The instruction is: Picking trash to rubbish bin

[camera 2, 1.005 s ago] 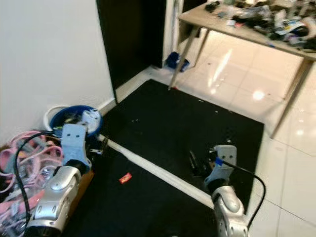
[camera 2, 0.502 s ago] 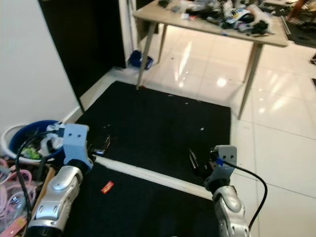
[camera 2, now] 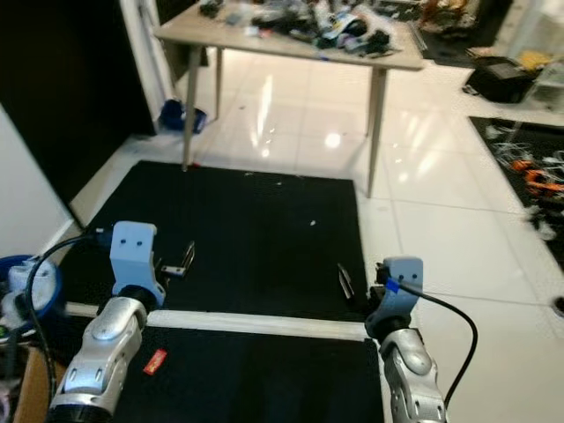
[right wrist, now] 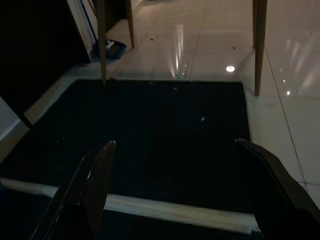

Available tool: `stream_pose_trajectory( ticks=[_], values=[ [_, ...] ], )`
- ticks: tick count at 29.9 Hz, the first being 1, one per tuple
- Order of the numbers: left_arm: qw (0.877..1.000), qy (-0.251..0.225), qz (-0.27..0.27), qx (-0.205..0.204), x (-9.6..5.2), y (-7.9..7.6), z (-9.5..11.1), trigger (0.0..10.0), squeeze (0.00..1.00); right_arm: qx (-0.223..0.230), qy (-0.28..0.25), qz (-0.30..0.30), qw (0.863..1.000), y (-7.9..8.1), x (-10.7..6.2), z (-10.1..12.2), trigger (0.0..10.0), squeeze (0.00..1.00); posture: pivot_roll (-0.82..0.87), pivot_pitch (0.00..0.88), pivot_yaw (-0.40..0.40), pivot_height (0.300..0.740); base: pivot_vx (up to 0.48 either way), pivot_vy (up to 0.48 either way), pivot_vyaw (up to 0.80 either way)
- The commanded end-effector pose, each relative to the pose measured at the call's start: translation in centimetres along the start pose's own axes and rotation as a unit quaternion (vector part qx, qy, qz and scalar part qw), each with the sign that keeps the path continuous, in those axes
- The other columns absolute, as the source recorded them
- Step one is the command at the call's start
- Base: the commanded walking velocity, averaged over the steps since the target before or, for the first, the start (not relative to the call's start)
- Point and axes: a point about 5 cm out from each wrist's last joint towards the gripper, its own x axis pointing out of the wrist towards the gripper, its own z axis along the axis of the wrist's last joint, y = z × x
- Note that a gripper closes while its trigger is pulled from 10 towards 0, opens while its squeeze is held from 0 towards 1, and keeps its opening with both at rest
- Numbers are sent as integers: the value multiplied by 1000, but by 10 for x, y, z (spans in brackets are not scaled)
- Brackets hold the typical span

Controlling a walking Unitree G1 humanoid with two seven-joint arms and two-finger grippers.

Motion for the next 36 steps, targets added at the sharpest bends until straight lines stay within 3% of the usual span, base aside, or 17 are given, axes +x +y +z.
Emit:
stream_pose_trajectory(
  ticks=[1,36],
  values=[
    [1000,8,0,-4,-2,0,-4,10000,0,-3,2,4,1000,1,1,0,10000,0,-4,79,-15,740,0,0,0],
    [1000,-3,-18,-13,-4,-4,-2,10000,0,-5,6,6,1000,1,1,-1,10000,0,-4,90,-20,740,0,0,0]
  ],
)
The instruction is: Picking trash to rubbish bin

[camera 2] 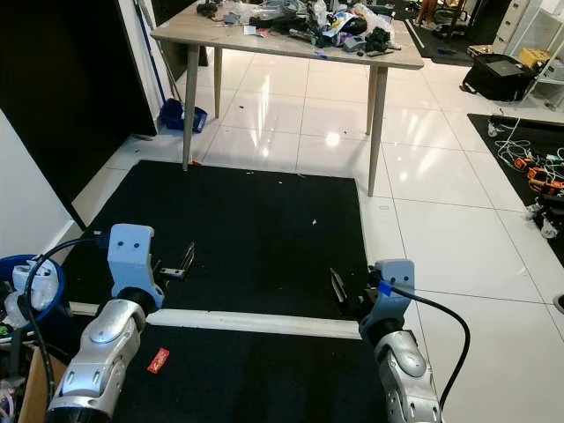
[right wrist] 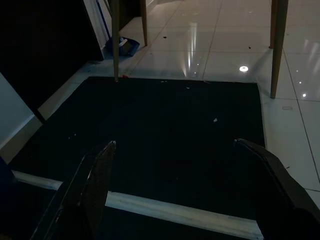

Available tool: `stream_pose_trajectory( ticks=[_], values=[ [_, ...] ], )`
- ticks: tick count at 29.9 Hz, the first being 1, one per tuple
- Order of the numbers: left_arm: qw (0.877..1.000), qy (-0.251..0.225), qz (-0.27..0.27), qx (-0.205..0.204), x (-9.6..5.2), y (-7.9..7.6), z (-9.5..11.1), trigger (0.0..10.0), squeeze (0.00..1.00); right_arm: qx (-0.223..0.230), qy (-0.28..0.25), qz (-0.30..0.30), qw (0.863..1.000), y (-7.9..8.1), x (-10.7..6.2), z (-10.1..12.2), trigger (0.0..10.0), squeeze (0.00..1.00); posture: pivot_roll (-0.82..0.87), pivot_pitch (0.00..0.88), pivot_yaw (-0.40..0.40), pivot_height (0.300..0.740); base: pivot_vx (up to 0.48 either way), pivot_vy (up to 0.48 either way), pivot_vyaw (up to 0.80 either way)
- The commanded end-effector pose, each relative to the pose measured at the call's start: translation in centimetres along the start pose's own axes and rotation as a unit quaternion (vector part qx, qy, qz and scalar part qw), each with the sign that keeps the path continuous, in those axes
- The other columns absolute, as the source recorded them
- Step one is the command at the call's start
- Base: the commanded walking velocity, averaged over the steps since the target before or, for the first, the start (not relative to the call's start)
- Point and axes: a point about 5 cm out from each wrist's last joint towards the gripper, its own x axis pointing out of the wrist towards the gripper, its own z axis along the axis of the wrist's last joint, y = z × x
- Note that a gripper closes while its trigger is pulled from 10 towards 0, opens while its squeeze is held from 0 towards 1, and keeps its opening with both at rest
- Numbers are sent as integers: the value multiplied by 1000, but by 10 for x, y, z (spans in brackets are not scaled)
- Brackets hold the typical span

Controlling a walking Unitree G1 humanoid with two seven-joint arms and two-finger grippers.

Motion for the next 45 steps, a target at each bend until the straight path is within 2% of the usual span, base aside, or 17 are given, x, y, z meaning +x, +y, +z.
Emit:
stream_pose_trajectory(
  ticks=[1,45],
  values=[
    [1000,0,-4,-2,-3,-2,-1,10000,0,-1,5,-3,1000,-2,-1,-2,10000,0,-4,90,-20,740,244,0,0],
    [1000,-2,-7,-2,-2,-4,-2,10000,0,-3,5,2,1000,0,2,-1,10000,0,-4,91,-30,740,256,0,0]
  ],
)
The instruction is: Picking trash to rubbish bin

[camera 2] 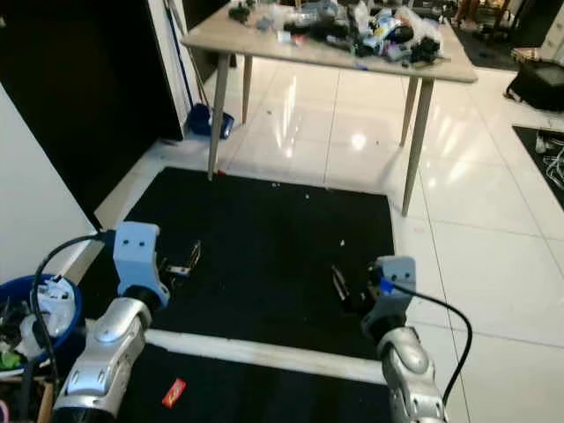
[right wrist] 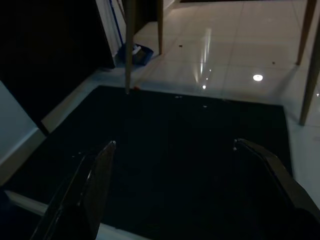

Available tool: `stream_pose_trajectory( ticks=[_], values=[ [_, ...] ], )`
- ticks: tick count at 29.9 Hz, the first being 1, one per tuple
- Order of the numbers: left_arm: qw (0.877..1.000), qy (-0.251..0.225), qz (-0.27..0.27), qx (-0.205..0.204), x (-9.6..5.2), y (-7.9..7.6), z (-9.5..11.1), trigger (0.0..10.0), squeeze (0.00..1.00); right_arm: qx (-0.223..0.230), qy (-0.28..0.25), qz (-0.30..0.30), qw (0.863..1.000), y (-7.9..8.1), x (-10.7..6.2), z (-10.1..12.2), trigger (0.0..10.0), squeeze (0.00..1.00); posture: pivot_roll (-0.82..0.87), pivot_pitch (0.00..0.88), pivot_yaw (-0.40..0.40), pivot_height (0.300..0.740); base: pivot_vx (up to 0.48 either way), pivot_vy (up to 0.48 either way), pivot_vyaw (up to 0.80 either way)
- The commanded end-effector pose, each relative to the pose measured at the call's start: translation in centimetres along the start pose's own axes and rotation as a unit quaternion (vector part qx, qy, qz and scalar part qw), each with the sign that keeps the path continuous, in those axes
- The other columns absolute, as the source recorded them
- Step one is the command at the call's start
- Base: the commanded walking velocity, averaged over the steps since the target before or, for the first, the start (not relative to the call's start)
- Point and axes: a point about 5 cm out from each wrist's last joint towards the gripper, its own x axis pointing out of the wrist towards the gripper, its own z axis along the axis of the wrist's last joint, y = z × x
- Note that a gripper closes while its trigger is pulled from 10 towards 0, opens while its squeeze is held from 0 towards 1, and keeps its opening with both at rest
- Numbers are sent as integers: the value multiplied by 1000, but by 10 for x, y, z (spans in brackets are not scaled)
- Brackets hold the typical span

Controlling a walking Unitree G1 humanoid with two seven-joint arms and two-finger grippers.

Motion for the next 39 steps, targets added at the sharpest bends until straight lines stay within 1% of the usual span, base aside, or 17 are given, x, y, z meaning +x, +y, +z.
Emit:
stream_pose_trajectory(
  ticks=[1,8,9,17,21,27,34,39],
  values=[
    [1000,6,2,-1,-3,1,-4,10000,0,2,8,0,1000,1,-2,-5,10000,0,-1,90,-30,740,255,0,0],
    [1000,6,2,0,-1,3,-3,10000,0,3,5,-1,1000,2,1,-4,10000,0,-3,90,-21,740,255,0,0],
    [1000,6,-1,2,1,1,-2,10000,0,4,3,-2,1000,2,2,-2,10000,0,-3,90,-21,740,255,0,0],
    [1000,7,-14,4,4,-3,0,10000,0,3,1,-1,1000,3,1,-2,10000,0,-6,113,0,740,255,0,0],
    [1000,7,-15,7,4,-4,0,10000,0,4,3,0,1000,3,1,-3,10000,0,-1,112,-9,740,257,0,0],
    [1000,11,-6,8,0,1,-4,10000,0,5,5,7,1000,10,3,-4,10000,0,-11,112,-24,740,256,0,0],
    [1000,11,-7,4,-2,-3,-4,10000,0,8,7,8,1000,9,5,-4,10000,0,-1,116,-21,740,257,0,0],
    [1000,11,-8,6,-1,-2,-3,10000,0,11,1,6,1000,8,5,-1,10000,0,2,118,-22,740,258,0,-91]
  ],
)
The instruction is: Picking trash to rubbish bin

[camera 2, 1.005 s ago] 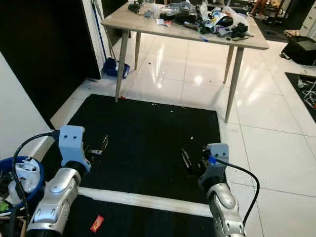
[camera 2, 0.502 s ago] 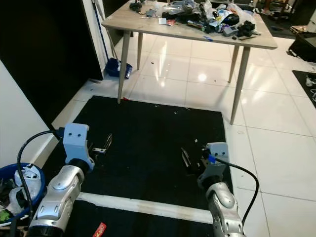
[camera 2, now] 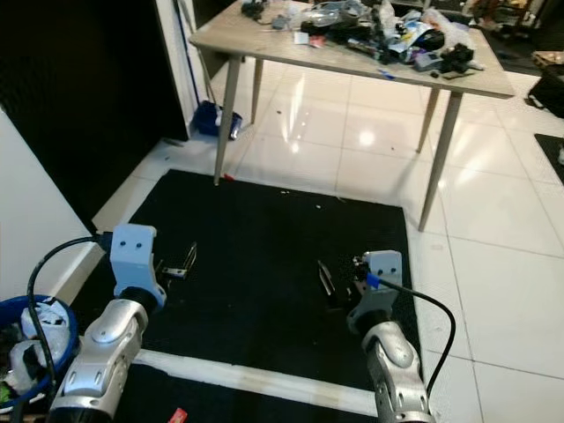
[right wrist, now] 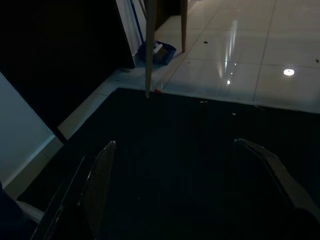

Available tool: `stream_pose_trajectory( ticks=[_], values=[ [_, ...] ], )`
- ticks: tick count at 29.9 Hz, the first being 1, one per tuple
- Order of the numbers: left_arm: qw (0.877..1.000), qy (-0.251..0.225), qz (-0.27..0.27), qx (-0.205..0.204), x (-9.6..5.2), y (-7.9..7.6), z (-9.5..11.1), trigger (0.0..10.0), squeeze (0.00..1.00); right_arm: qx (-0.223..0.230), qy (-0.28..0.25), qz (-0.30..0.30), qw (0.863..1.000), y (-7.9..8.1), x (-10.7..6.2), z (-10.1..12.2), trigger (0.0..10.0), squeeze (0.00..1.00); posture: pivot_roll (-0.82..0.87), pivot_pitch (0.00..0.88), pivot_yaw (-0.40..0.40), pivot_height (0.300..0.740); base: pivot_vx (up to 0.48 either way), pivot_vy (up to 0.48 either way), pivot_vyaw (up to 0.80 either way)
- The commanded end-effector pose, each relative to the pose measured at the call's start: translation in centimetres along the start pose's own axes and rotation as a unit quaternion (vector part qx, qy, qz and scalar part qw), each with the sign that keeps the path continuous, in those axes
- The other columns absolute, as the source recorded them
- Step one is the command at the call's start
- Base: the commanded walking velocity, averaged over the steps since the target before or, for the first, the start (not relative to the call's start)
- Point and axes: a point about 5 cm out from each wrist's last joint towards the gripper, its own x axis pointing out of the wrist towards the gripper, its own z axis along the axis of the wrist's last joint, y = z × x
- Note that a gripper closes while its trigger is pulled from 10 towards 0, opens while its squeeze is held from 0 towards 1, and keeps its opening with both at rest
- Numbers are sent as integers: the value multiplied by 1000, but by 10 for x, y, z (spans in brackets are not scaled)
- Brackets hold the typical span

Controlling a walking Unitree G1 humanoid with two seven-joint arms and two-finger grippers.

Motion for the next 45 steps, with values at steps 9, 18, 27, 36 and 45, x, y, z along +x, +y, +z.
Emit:
stream_pose_trajectory(
  ticks=[9,18,27,36,45],
  values=[
    [1000,3,-5,5,-1,-1,0,10000,0,1,11,-7,1000,-5,-7,-5,10000,0,0,109,-24,740,257,0,-574],
    [1000,4,-9,5,-2,-2,-2,10000,0,-1,10,-8,1000,-5,-7,-5,10000,0,-1,99,-27,740,260,0,-131],
    [1000,3,-7,6,-3,-2,-2,10000,0,-5,11,-3,1000,-4,-6,-5,10000,0,3,89,-31,740,260,0,0],
    [1000,2,-7,7,-2,-1,-1,10000,0,-4,10,-6,1000,-4,-6,-5,10000,0,3,90,-31,740,261,0,0],
    [1000,2,-7,7,-2,-1,-1,10000,0,-5,9,-5,1000,-4,-5,-5,10000,0,3,91,-30,740,260,0,0]
  ],
)
